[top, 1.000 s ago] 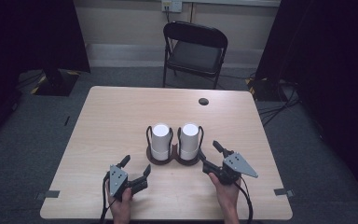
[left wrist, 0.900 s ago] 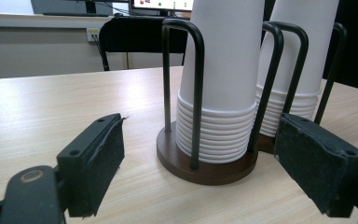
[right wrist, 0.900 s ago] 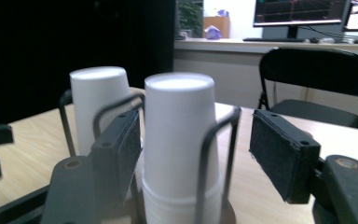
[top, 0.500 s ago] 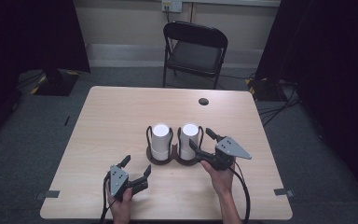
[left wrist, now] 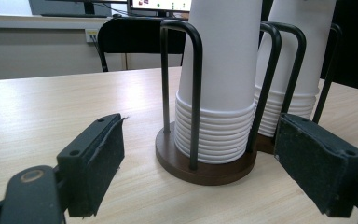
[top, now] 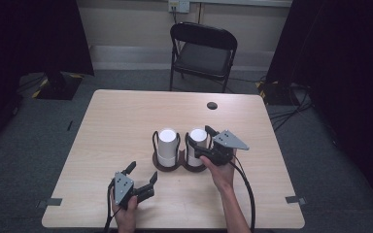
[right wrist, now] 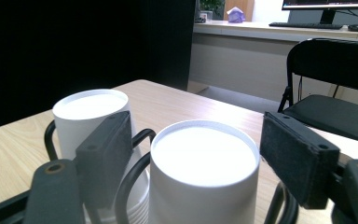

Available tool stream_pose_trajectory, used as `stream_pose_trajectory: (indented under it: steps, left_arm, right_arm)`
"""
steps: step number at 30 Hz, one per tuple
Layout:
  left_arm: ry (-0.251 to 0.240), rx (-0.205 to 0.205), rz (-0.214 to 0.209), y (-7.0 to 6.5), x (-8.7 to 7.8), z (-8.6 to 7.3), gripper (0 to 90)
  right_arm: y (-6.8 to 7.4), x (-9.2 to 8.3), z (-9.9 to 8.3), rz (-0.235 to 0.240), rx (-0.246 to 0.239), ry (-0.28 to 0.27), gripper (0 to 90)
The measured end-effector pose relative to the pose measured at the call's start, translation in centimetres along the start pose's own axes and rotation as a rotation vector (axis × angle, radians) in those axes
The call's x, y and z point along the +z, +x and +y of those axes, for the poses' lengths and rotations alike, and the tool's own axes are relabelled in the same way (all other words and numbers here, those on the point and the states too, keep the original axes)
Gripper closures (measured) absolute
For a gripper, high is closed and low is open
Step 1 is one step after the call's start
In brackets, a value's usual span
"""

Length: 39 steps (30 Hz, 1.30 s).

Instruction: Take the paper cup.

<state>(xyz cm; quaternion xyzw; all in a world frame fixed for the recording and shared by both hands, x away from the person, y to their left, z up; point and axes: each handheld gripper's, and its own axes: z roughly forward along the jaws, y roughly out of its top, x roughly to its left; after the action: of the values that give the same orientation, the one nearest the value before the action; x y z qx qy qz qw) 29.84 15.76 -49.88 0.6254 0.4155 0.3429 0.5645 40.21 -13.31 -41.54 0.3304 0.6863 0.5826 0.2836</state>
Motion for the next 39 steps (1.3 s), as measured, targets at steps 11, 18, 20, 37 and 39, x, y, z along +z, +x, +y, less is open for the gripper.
stream_pose_trajectory:
  steps: [11,18,20,37,39]
  left_arm:
    - [-0.002,-0.003,0.001,0.0,0.0,0.0,15.8]
    - [0.001,-0.005,-0.010,0.1,0.0,0.0,15.8]
    - [0.002,-0.001,-0.011,0.1,0.0,0.0,15.7]
    - [0.032,0.007,-0.078,0.3,0.3,0.1,15.7]
    - [0.033,0.007,-0.084,0.4,0.3,0.1,15.9]
  right_arm:
    - [-0.1,1.0,-0.6,0.005,0.009,0.031,28.2]
    - [-0.5,1.1,-0.7,0.010,0.018,0.053,29.7]
    - [-0.5,1.2,-0.7,0.016,0.016,0.058,29.9]
    - [-0.6,1.5,-0.9,0.006,0.042,0.071,34.4]
    - [-0.6,1.4,-0.9,0.005,0.042,0.070,34.5]
